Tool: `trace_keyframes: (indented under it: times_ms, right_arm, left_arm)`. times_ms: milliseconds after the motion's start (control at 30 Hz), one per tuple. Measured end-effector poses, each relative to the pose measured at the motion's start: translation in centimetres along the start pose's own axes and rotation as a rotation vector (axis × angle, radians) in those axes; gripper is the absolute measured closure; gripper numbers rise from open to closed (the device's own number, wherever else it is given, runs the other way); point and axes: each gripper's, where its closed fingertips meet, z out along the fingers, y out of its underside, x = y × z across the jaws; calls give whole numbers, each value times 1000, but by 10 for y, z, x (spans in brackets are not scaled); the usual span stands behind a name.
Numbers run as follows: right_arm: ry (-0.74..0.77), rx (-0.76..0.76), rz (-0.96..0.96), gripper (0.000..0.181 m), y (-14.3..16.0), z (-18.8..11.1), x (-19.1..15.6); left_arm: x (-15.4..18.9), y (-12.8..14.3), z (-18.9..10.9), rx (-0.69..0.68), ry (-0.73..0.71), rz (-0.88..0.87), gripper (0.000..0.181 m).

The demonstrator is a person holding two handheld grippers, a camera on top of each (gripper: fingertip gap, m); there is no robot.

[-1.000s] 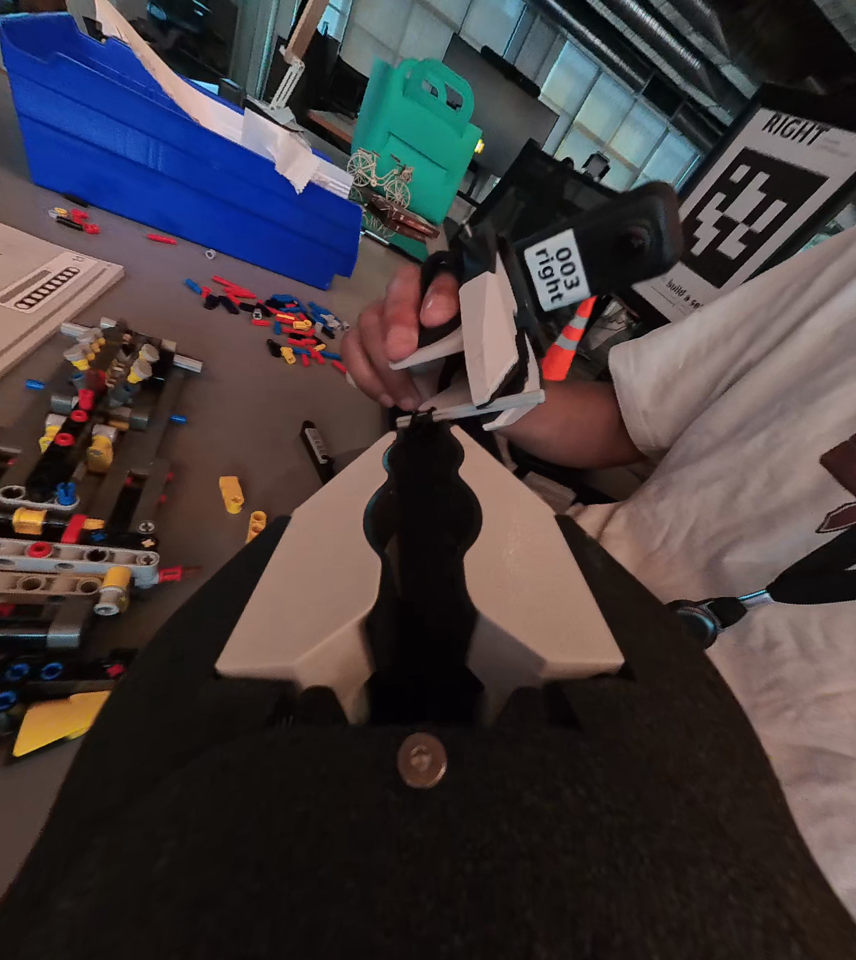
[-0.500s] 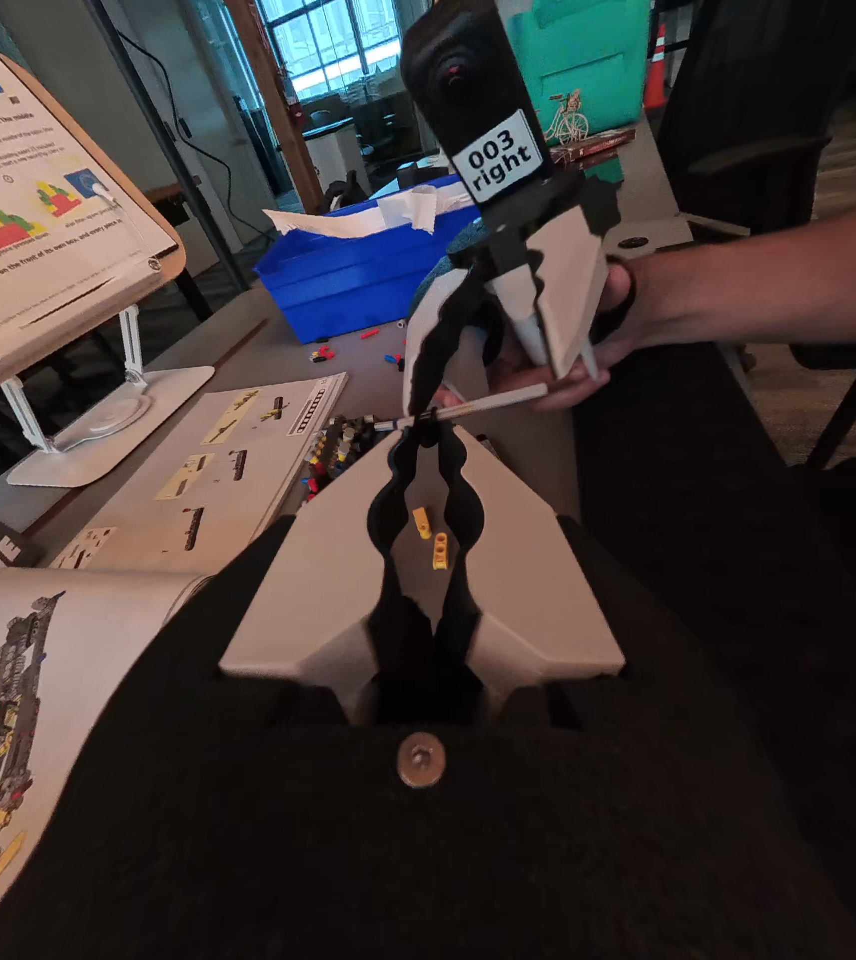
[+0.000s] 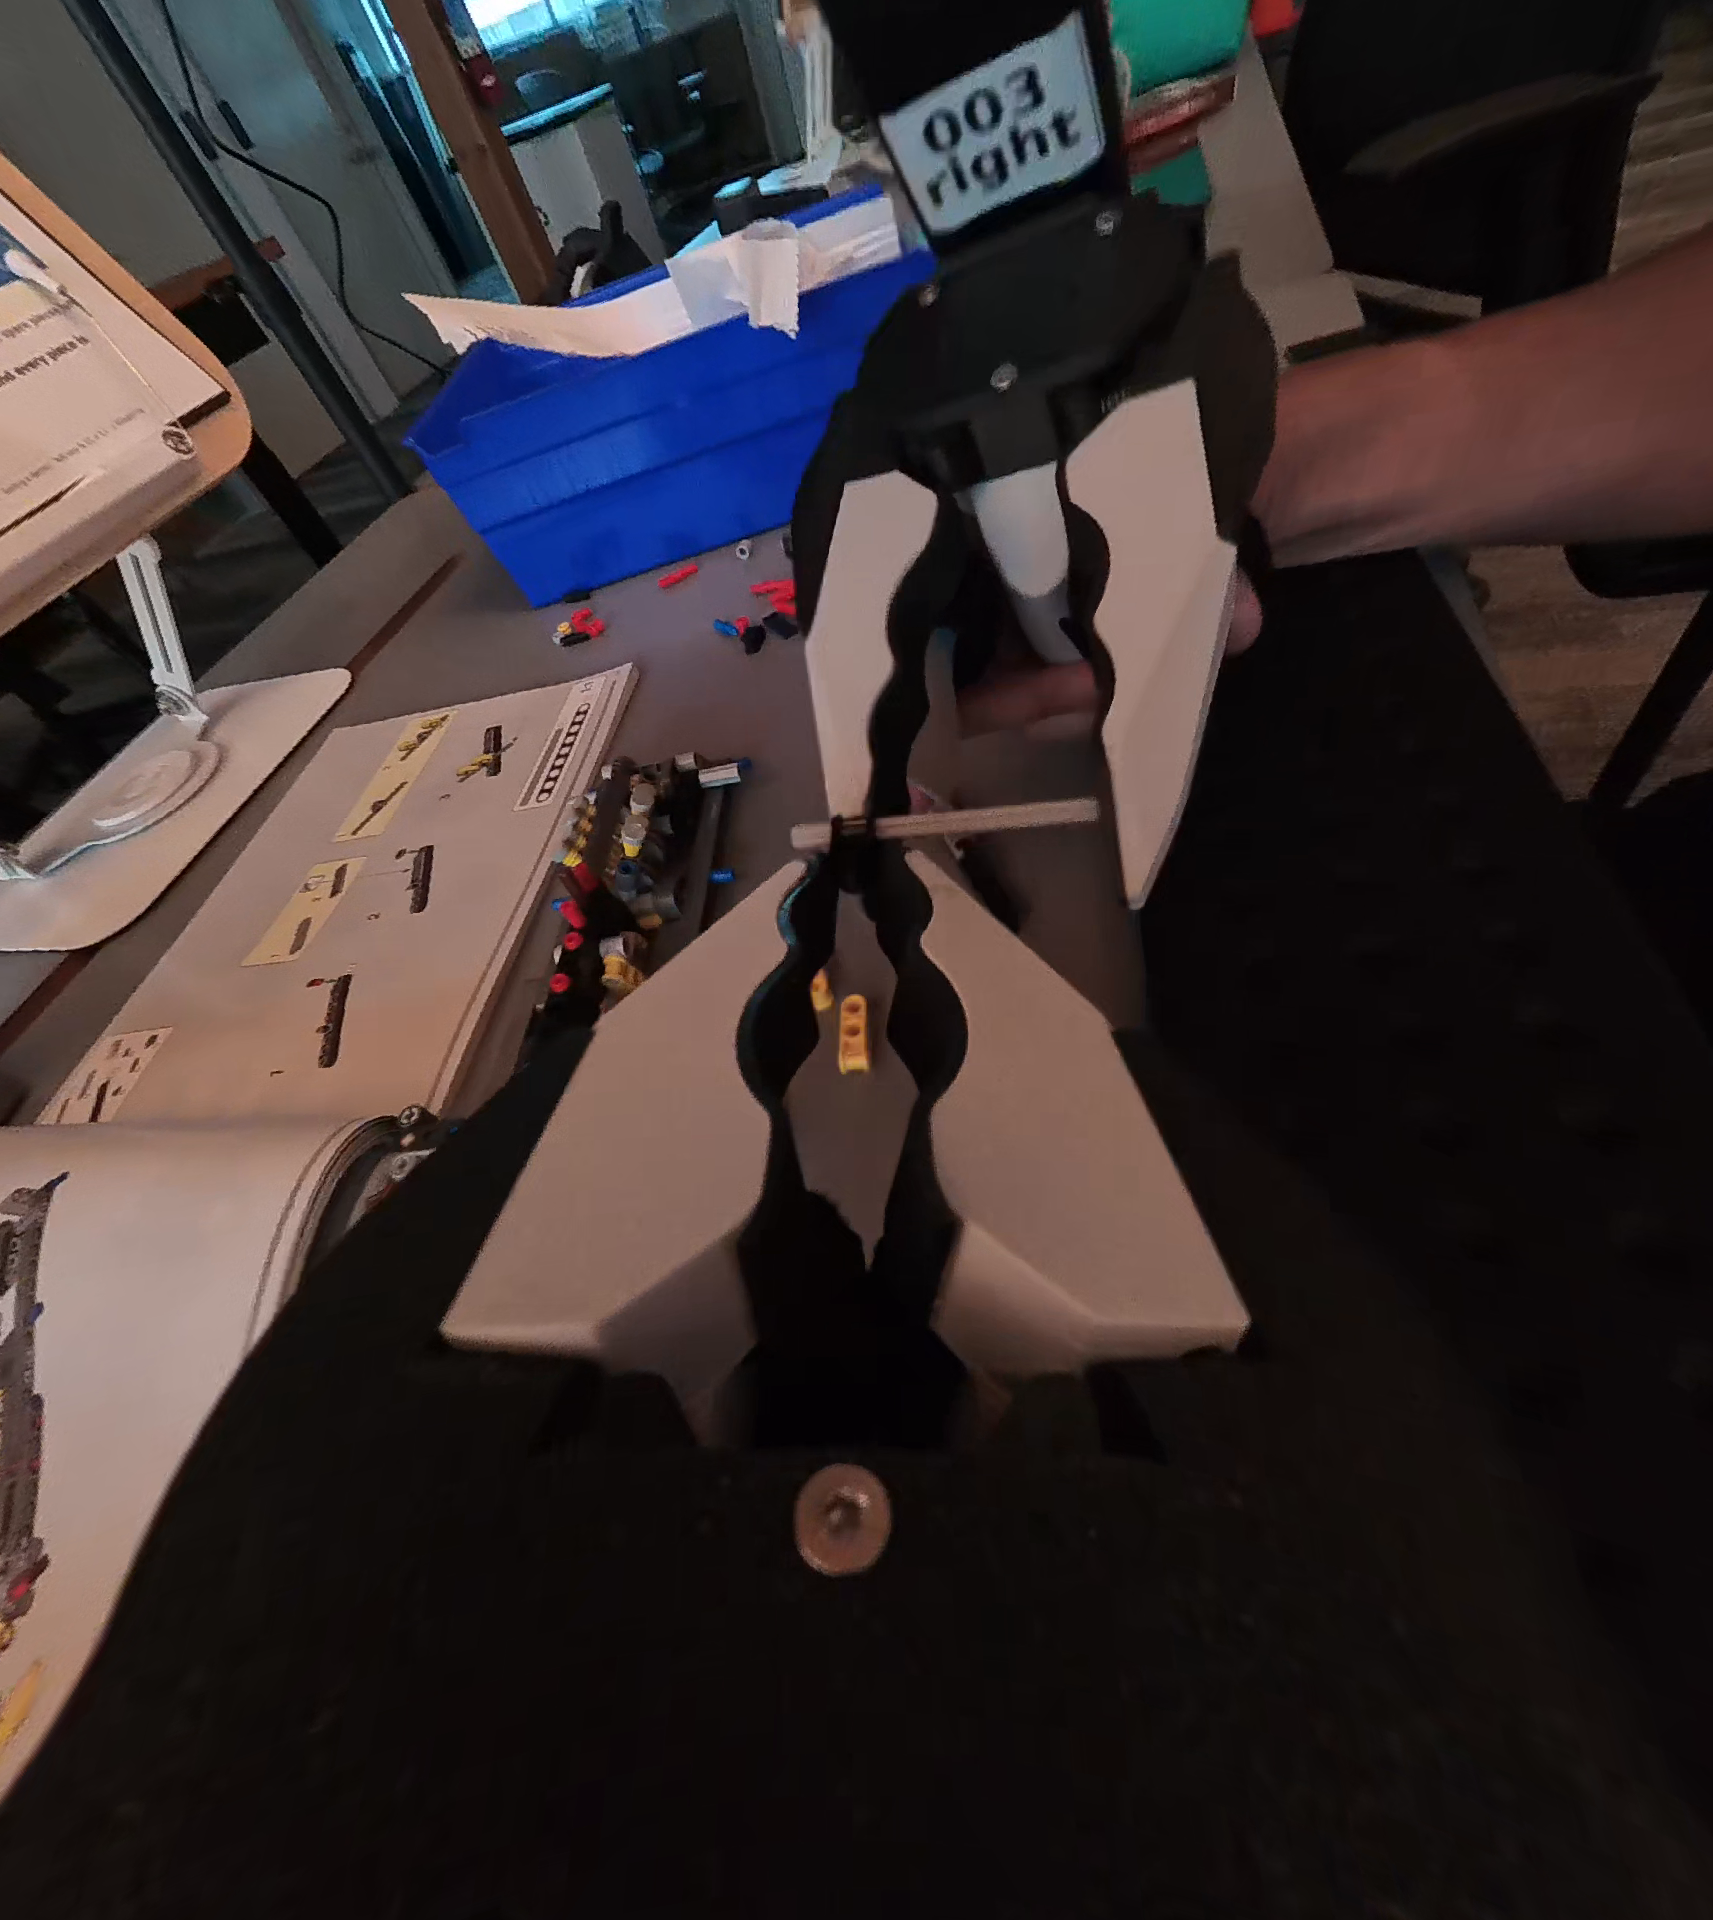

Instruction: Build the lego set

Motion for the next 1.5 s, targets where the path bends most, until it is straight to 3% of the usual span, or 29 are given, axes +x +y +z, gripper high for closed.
trace_keyframes:
  times_ms: [167,367,867,1500]
  right_arm:
    - [-6,-99,-13,119,17,7,-3]
    - [47,-207,-47,119,33,14,5]
    - [98,-351,-102,128,56,23,11]
    - [105,-384,-130,131,61,24,10]
  left_arm:
    - [-5,14,-1,-67,-3,22,175]
    - [13,25,5,-142,46,121,175]
    - [12,45,11,-271,-27,244,175]
    - [15,47,12,-280,-25,280,175]
